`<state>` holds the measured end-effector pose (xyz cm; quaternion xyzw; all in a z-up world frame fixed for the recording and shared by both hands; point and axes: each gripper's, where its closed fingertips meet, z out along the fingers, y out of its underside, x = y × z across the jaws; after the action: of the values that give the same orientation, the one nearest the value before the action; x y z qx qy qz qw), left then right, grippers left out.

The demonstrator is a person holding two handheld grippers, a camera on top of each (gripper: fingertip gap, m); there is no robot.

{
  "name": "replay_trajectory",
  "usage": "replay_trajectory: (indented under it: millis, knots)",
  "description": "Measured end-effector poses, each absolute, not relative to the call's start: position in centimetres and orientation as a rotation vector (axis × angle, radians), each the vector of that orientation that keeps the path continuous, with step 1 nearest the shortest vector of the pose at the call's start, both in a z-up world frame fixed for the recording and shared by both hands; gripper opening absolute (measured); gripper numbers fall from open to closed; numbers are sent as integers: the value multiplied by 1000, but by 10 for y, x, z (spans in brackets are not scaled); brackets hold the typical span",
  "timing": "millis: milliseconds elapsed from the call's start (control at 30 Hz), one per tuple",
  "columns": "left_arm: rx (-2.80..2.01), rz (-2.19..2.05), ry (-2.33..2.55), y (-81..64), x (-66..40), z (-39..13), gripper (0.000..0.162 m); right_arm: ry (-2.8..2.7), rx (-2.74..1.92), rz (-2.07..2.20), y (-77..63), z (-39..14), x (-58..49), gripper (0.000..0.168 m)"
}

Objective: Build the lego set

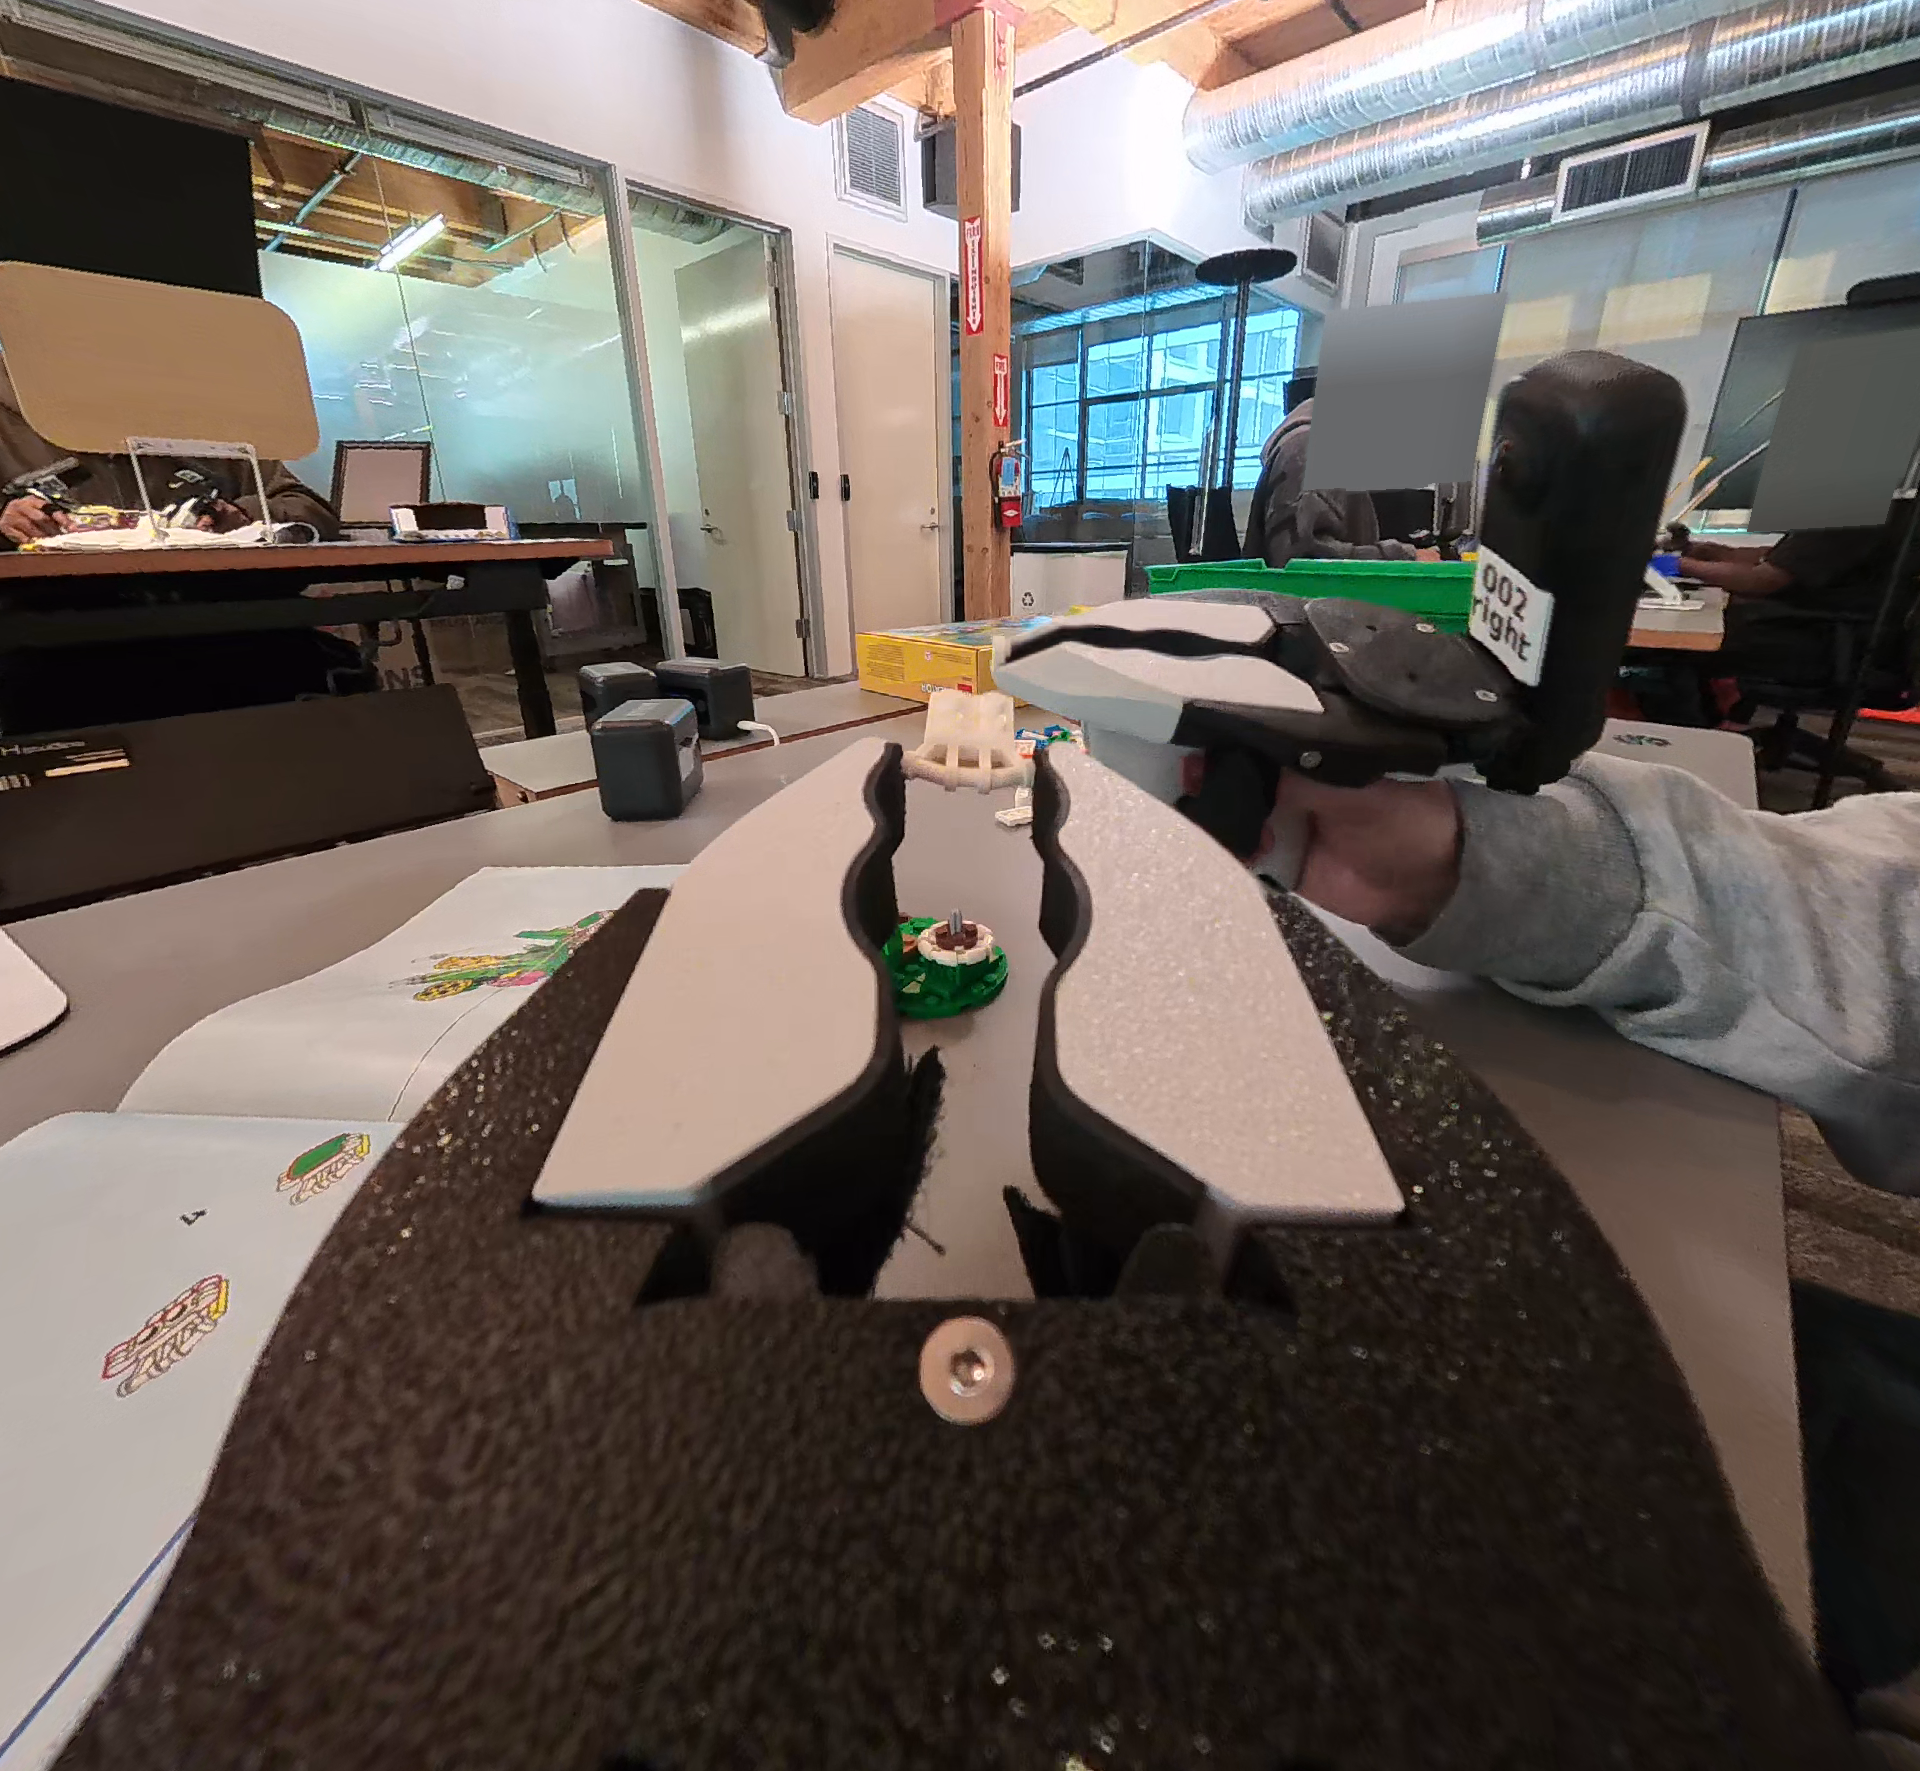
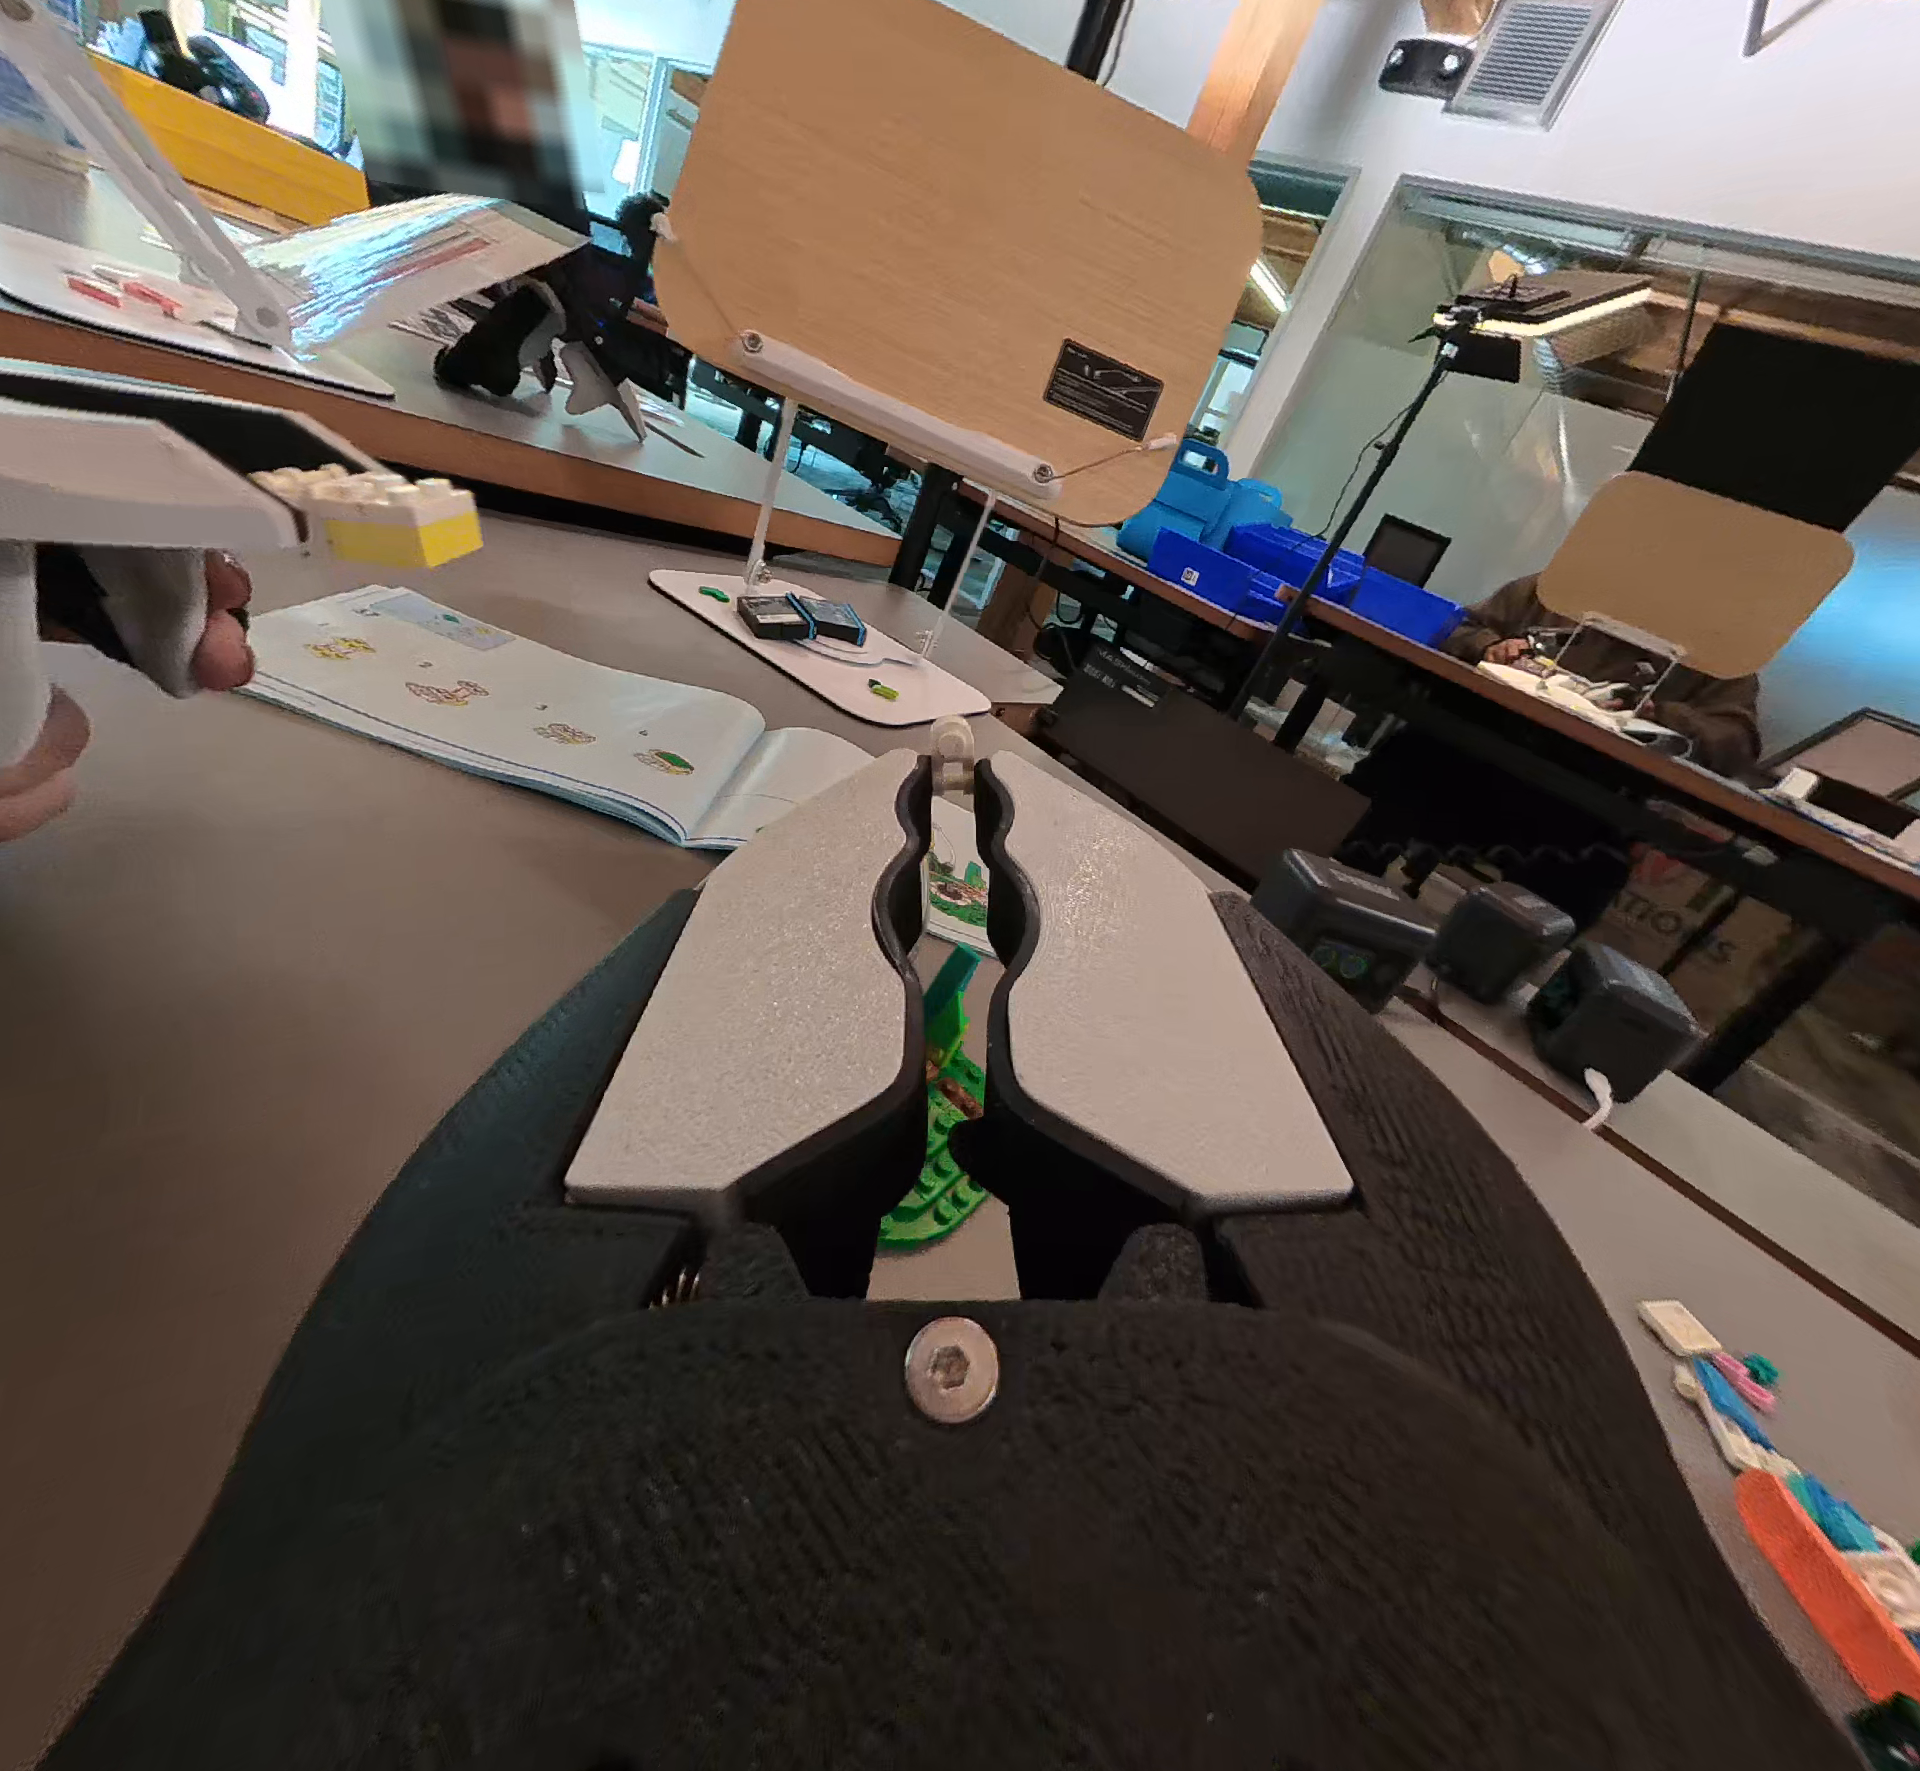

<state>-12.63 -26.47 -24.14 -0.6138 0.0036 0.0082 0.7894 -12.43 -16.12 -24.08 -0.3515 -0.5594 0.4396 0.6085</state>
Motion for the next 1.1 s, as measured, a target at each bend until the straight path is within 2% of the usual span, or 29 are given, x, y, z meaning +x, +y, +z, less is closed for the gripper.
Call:
replay_trajectory:
  millis: [1100]
  knots:
    - [-1319,-7,-10,-265,-128,-241,23,-1304,-731,987,-172,-245,-123,6]
